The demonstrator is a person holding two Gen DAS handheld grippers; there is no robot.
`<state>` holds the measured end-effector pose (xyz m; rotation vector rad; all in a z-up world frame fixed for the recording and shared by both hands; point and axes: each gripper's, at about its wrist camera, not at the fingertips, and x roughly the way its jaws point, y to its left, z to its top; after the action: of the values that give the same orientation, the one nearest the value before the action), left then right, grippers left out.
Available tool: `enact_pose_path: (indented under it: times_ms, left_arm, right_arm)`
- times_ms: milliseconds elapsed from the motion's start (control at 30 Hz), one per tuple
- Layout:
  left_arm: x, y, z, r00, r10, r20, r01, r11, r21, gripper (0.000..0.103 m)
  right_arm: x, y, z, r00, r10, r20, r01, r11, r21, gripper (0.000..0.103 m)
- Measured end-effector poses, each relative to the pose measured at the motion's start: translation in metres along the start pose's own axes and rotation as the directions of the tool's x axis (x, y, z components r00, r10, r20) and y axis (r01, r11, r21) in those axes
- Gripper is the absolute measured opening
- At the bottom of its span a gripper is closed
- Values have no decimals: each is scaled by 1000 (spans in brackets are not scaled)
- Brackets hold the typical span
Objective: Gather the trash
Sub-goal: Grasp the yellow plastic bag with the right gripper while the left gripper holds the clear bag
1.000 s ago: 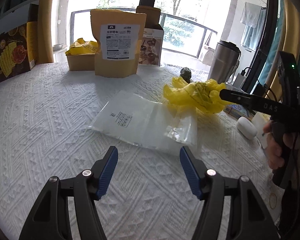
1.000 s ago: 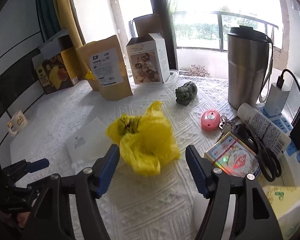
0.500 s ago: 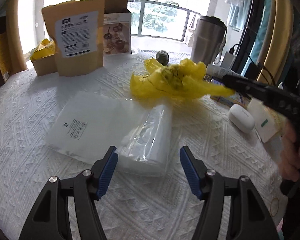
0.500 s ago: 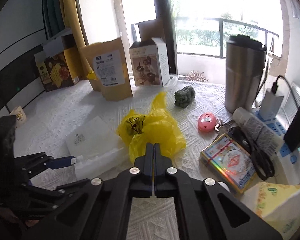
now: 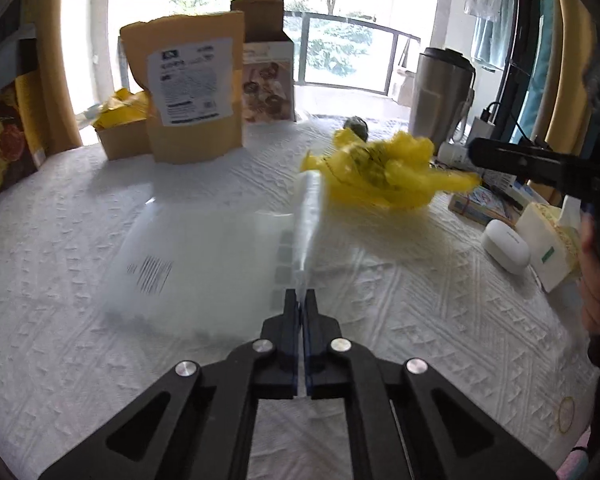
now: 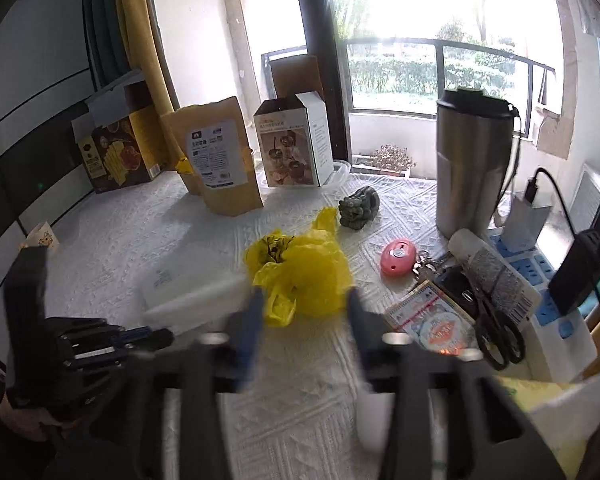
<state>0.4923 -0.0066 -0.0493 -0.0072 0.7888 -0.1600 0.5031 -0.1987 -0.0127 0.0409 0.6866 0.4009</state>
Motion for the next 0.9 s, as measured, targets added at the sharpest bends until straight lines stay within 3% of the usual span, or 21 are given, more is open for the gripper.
enact_pose_path:
  times_ms: [267, 467, 500, 533, 633, 900]
  left_arm:
    - [-35, 35, -15, 997, 38, 70, -33, 997, -64, 1]
    - [-64, 53, -18, 990, 53, 133, -39, 994, -103, 1]
    - [-69, 54, -18, 988, 54, 142, -39, 994, -106, 1]
    - [-72, 54, -18, 987, 58, 149, -43, 994, -103, 1]
    - [-83, 53, -19, 984, 65, 163, -50, 994, -97, 1]
    - [-123, 50, -27, 978, 57, 203, -38, 995, -96, 1]
  right_arm:
    - [58, 2, 24, 998, -24, -58, 24, 1000, -4, 57]
    - [88, 1, 14, 991, -29, -128, 30, 1000, 2, 56]
    - [90, 1, 11, 991, -24, -135, 24, 1000, 0, 45]
    - [91, 2, 9, 990, -27, -141, 26, 1000, -5, 26]
    - [84, 7, 8, 991, -39, -126, 36, 999, -22, 20]
    - [32, 40, 6, 997, -40, -69, 35, 997, -75, 18]
